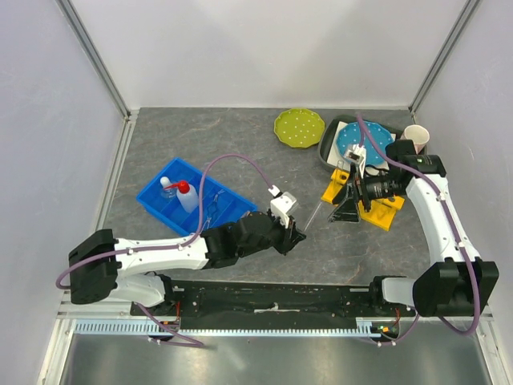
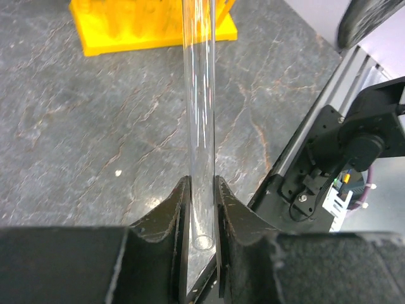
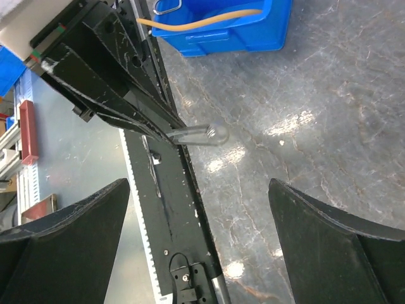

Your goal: Organize the chemistry lab equipment

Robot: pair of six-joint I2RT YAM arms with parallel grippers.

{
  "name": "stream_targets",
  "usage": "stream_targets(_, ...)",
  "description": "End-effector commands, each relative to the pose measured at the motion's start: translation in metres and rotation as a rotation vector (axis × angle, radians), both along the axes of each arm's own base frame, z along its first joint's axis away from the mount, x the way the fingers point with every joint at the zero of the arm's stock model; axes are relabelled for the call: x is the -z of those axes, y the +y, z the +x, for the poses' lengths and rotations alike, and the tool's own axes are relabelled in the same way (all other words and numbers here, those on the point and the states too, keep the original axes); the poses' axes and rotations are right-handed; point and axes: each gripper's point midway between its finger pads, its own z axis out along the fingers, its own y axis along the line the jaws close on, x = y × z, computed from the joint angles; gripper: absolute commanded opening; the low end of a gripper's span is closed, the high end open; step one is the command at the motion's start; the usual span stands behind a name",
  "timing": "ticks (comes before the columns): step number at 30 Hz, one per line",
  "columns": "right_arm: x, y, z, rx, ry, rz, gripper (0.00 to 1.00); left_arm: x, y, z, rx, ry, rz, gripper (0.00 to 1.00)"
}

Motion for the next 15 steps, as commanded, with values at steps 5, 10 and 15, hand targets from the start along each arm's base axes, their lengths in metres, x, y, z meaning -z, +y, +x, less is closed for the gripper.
stream_targets(5,-0.005,0.007,0.0,0.013,0.047,-0.008,0.98,-0.05,-0.033,-0.003,0.056,-0.104,-0.115,0.13)
stream_targets(10,-0.009,0.014,0.001,0.006,0.057,0.015,0.94,-0.051,-0.039,-0.004,0.067,-0.105,-0.114,0.13)
stream_targets(15,-0.013,0.017,0.002,0.007,0.08,0.031,0.88,-0.054,-0.044,-0.008,0.085,-0.108,-0.118,0.13)
